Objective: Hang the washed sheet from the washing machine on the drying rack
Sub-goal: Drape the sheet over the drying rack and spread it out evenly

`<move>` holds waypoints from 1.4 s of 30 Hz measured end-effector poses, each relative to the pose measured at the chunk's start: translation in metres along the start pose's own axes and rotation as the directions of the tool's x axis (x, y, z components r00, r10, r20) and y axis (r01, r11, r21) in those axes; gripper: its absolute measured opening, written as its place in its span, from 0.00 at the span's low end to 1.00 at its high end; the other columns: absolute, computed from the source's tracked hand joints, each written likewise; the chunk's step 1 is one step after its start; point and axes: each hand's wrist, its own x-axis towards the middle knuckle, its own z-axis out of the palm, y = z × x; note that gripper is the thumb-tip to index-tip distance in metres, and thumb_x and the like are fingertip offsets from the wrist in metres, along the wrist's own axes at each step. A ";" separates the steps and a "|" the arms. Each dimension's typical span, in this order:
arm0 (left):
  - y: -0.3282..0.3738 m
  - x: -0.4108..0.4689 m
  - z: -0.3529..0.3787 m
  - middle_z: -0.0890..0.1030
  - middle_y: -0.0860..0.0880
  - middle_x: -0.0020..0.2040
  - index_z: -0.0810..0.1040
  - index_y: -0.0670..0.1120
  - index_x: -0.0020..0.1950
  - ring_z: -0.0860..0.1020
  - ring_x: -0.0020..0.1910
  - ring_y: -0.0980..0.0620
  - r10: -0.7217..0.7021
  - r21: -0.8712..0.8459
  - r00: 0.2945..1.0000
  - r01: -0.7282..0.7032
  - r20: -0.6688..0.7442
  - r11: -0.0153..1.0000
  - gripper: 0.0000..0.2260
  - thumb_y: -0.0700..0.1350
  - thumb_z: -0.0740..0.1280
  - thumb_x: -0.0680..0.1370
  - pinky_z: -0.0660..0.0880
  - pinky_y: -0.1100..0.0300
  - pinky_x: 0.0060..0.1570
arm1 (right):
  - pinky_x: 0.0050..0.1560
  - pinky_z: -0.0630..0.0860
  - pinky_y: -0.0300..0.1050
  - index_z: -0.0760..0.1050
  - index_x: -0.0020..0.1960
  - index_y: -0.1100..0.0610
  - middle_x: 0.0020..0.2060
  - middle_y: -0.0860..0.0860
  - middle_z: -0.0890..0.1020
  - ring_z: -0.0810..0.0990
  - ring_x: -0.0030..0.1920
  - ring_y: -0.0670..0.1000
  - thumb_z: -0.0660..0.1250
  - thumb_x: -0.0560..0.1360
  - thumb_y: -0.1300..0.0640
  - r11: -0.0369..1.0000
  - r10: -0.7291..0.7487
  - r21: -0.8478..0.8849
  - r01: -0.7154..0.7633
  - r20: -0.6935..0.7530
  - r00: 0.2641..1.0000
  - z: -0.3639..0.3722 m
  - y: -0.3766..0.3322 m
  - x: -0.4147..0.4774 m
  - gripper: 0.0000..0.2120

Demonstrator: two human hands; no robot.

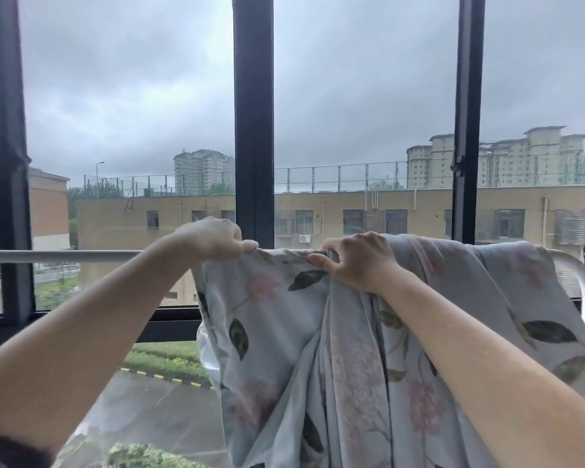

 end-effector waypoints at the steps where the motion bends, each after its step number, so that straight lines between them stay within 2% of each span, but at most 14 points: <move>1: -0.004 -0.009 -0.002 0.79 0.49 0.44 0.77 0.49 0.47 0.76 0.45 0.51 0.030 0.028 0.999 -0.031 0.027 0.999 0.20 0.63 0.56 0.78 0.73 0.54 0.45 | 0.43 0.64 0.46 0.75 0.44 0.49 0.30 0.44 0.70 0.73 0.39 0.51 0.50 0.75 0.31 1.000 0.002 0.000 -0.002 -0.005 1.000 0.001 0.000 0.001 0.25; 5: -0.024 -0.026 -0.011 0.80 0.52 0.47 0.78 0.53 0.49 0.76 0.47 0.52 0.065 0.125 0.998 -0.062 -0.019 0.990 0.07 0.43 0.61 0.78 0.75 0.54 0.48 | 0.43 0.65 0.46 0.73 0.40 0.50 0.30 0.45 0.72 0.76 0.41 0.52 0.51 0.75 0.32 1.000 -0.010 0.011 0.010 -0.024 1.000 0.002 -0.007 0.003 0.24; 7: -0.030 -0.023 -0.013 0.80 0.54 0.43 0.77 0.56 0.39 0.78 0.45 0.51 0.057 0.105 0.966 -0.031 -0.254 0.994 0.10 0.41 0.65 0.75 0.78 0.52 0.47 | 0.42 0.64 0.46 0.74 0.41 0.50 0.32 0.46 0.75 0.77 0.42 0.53 0.51 0.76 0.32 1.000 -0.017 0.010 0.018 -0.033 0.999 0.003 -0.011 0.004 0.24; 9: -0.027 -0.010 -0.010 0.82 0.50 0.42 0.78 0.54 0.41 0.79 0.44 0.47 0.003 0.024 0.891 0.009 -0.453 1.000 0.09 0.40 0.66 0.74 0.78 0.51 0.46 | 0.42 0.63 0.46 0.76 0.45 0.49 0.36 0.48 0.80 0.78 0.43 0.53 0.50 0.76 0.32 0.999 -0.032 -0.002 0.032 -0.046 0.998 0.004 -0.015 0.005 0.25; 13: -0.008 0.018 0.014 0.78 0.43 0.59 0.76 0.46 0.59 0.75 0.58 0.43 -0.157 -0.166 0.957 0.119 -0.243 0.979 0.12 0.46 0.60 0.78 0.72 0.50 0.57 | 0.42 0.62 0.46 0.73 0.40 0.51 0.33 0.47 0.74 0.75 0.41 0.53 0.52 0.76 0.32 1.000 -0.021 0.004 0.021 -0.033 0.999 0.001 -0.013 0.003 0.24; 15: 0.004 0.019 0.025 0.75 0.44 0.62 0.73 0.47 0.62 0.72 0.62 0.44 -0.144 -0.192 0.957 0.097 -0.251 0.977 0.16 0.53 0.58 0.79 0.69 0.48 0.61 | 0.42 0.63 0.46 0.70 0.37 0.51 0.31 0.45 0.71 0.72 0.38 0.52 0.52 0.76 0.32 1.000 -0.007 -0.001 0.007 -0.014 1.000 -0.001 -0.008 0.000 0.24; 18: 0.033 -0.001 0.035 0.79 0.47 0.51 0.76 0.49 0.52 0.76 0.50 0.46 0.051 -0.194 0.933 -0.127 -0.357 0.973 0.15 0.56 0.55 0.81 0.71 0.53 0.48 | 0.43 0.65 0.46 0.68 0.37 0.50 0.31 0.44 0.70 0.71 0.37 0.51 0.53 0.76 0.33 1.000 0.012 0.002 -0.012 0.008 1.000 -0.003 -0.001 -0.003 0.22; 21: 0.051 -0.018 0.053 0.74 0.50 0.34 0.71 0.50 0.40 0.73 0.35 0.49 0.176 0.014 0.867 -0.191 -0.466 0.981 0.18 0.57 0.51 0.82 0.68 0.57 0.37 | 0.55 0.70 0.49 0.66 0.39 0.49 0.35 0.45 0.74 0.72 0.40 0.50 0.57 0.76 0.41 1.000 -0.010 0.018 0.009 0.079 0.997 -0.005 0.002 -0.007 0.13; 25: 0.046 -0.015 0.066 0.74 0.48 0.28 0.66 0.48 0.33 0.71 0.27 0.47 0.161 0.040 0.762 -0.175 -0.627 0.984 0.21 0.58 0.49 0.81 0.69 0.55 0.37 | 0.69 0.48 0.72 0.70 0.55 0.48 0.53 0.48 0.76 0.73 0.58 0.54 0.54 0.75 0.42 0.993 0.088 -0.097 -0.066 0.237 0.968 -0.015 0.009 -0.011 0.15; 27: 0.048 -0.013 0.070 0.76 0.46 0.27 0.65 0.49 0.31 0.73 0.27 0.45 0.155 0.049 0.732 -0.165 -0.663 0.985 0.21 0.58 0.47 0.79 0.70 0.54 0.39 | 0.66 0.57 0.68 0.68 0.61 0.49 0.60 0.51 0.75 0.72 0.62 0.57 0.55 0.76 0.42 0.986 0.159 -0.090 -0.137 0.307 0.938 -0.028 0.016 -0.012 0.18; 29: 0.053 -0.014 0.071 0.76 0.46 0.27 0.65 0.49 0.30 0.75 0.27 0.45 0.128 0.051 0.724 -0.127 -0.678 0.991 0.21 0.57 0.47 0.78 0.71 0.54 0.39 | 0.55 0.69 0.53 0.70 0.53 0.50 0.56 0.54 0.77 0.75 0.57 0.58 0.57 0.76 0.49 0.994 0.105 -0.015 -0.105 0.305 0.947 -0.037 0.023 -0.012 0.08; 33: 0.059 -0.017 0.070 0.77 0.46 0.26 0.65 0.49 0.29 0.75 0.27 0.44 0.076 0.030 0.704 -0.077 -0.706 0.997 0.21 0.56 0.48 0.78 0.71 0.53 0.40 | 0.48 0.75 0.50 0.74 0.42 0.58 0.44 0.57 0.81 0.78 0.48 0.60 0.57 0.73 0.62 0.957 0.182 0.204 -0.207 0.137 0.974 -0.043 0.052 -0.002 0.08; 37: 0.058 -0.015 0.070 0.80 0.45 0.31 0.73 0.48 0.30 0.78 0.32 0.43 -0.020 0.006 0.763 0.031 -0.647 0.999 0.25 0.56 0.46 0.78 0.71 0.52 0.43 | 0.41 0.69 0.41 0.73 0.34 0.55 0.36 0.55 0.77 0.76 0.46 0.56 0.55 0.74 0.67 0.781 0.432 0.461 -0.422 0.088 0.897 -0.058 0.100 0.011 0.15; 42: 0.067 -0.014 0.069 0.83 0.44 0.37 0.81 0.46 0.38 0.79 0.39 0.43 -0.087 -0.001 0.759 0.113 -0.645 0.994 0.26 0.54 0.47 0.79 0.69 0.52 0.50 | 0.59 0.70 0.45 0.78 0.57 0.59 0.57 0.58 0.79 0.75 0.60 0.59 0.56 0.73 0.68 0.756 0.527 0.358 -0.548 0.163 0.834 -0.073 0.144 0.006 0.18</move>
